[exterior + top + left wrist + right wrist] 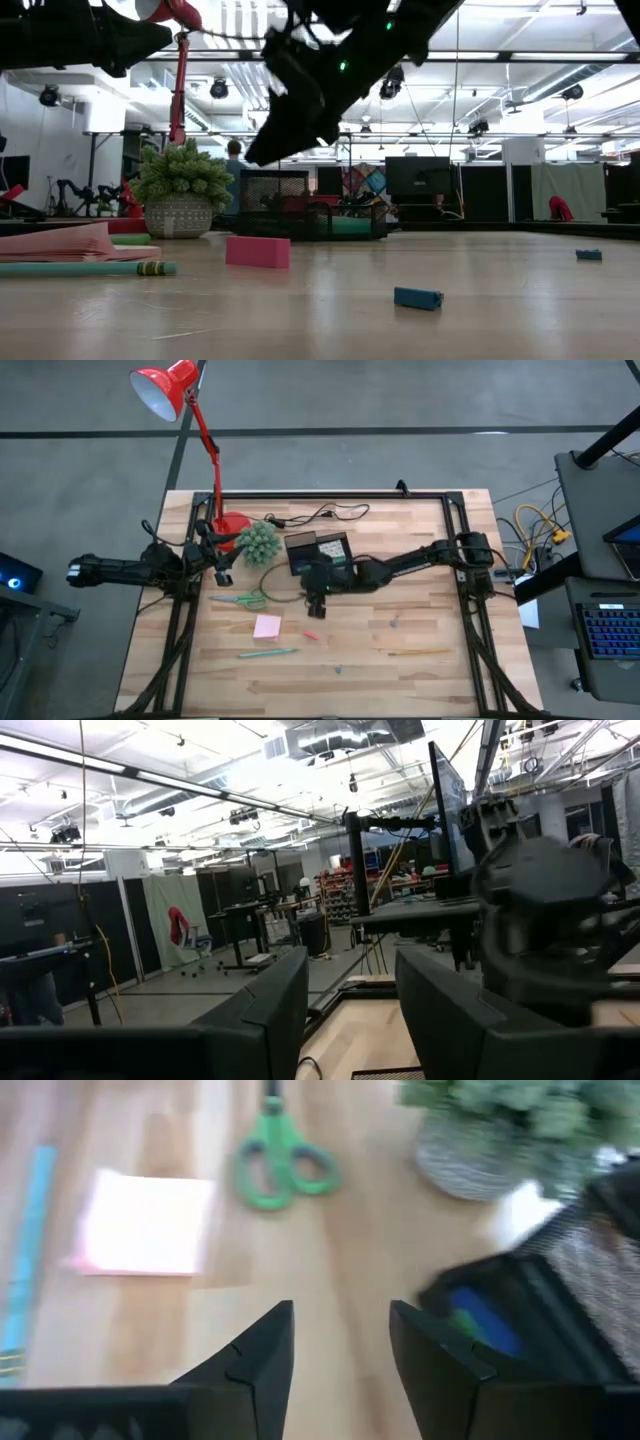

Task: Pick and place office supplies into organizer
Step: Put the pink eraser into the desk organizer

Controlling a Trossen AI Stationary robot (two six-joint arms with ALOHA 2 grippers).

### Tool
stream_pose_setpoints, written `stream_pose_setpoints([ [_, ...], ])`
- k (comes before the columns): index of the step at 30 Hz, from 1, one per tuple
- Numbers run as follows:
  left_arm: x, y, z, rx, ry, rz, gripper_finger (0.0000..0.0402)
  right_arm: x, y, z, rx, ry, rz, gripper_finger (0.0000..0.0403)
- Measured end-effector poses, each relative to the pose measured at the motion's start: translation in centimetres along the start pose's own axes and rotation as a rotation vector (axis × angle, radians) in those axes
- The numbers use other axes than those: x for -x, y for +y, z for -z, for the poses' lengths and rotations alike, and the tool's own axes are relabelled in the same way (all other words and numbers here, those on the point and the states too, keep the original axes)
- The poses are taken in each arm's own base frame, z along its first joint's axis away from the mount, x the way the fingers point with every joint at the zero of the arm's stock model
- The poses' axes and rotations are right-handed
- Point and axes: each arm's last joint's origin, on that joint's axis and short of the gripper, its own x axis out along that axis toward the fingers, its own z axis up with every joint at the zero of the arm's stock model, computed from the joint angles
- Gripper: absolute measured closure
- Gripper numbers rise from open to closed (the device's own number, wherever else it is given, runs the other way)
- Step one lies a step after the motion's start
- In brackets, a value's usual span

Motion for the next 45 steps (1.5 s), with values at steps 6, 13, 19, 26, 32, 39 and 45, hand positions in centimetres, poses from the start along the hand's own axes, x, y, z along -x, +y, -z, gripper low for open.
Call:
stream_pose_setpoints([
  [6,0.0,0.0,0.0,0.0,0.0,0.0,0.0262,1.0,3.7,0.6,0.023,0.024,-0.061,0.025],
  [13,0.0,0.0,0.0,0.001,0.0,0.0,0.0262,1.8,6.4,1.5,-0.021,0.068,-0.103,0.0253],
  [19,0.0,0.0,0.0,0.0,0.0,0.0,0.0262,2.2,7.9,1.9,-0.053,0.082,-0.125,0.0246],
  [26,0.0,0.0,0.0,0.0,0.0,0.0,0.0262,1.8,9.3,3.0,-0.073,0.088,-0.053,0.0252],
  [32,0.0,0.0,0.0,0.0,0.0,0.0,0.0262,1.4,10.2,4.0,-0.111,0.096,-0.016,0.0249],
  [39,0.0,0.0,0.0,-0.001,0.002,0.0,0.0262,0.3,11.5,5.7,-0.123,0.129,0.0,0.0223],
  [45,0.0,0.0,0.0,-0.001,0.003,0.001,0.0262,-0.4,11.7,6.4,-0.113,0.131,0.033,0.019],
])
